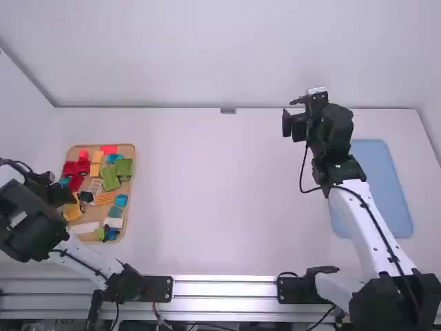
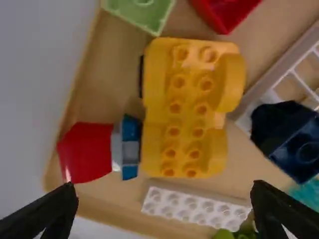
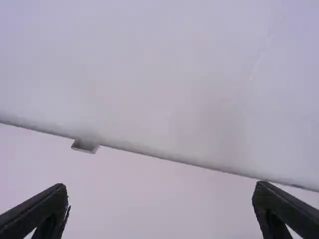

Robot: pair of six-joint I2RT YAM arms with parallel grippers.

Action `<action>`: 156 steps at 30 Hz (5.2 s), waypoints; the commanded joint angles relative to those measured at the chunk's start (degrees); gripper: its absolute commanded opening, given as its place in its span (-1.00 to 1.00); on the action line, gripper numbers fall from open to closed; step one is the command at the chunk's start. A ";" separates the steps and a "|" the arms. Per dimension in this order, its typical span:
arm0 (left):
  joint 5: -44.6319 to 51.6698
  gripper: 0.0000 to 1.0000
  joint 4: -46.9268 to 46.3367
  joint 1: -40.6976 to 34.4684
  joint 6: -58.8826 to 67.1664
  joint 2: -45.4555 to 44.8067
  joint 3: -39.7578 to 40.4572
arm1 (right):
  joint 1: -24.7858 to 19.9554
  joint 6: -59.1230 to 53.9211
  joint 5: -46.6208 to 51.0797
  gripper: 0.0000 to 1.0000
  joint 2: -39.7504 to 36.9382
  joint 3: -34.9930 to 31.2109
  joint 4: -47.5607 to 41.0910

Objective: Assemble lego blocks to make yellow taxi

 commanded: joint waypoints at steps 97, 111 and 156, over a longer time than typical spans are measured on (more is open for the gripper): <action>1.95 -0.46 15.39 -1.51 -5.77 -3.04 -11.74 | 0.31 0.52 0.00 0.96 0.35 2.43 -0.70; 7.41 -0.51 7.74 -17.14 -0.42 -21.79 -11.87 | 0.33 0.55 -0.24 0.96 0.35 2.43 -1.49; 9.31 -0.62 14.99 -86.97 25.97 4.46 -5.64 | 0.28 0.52 -0.20 0.97 0.35 2.43 -2.82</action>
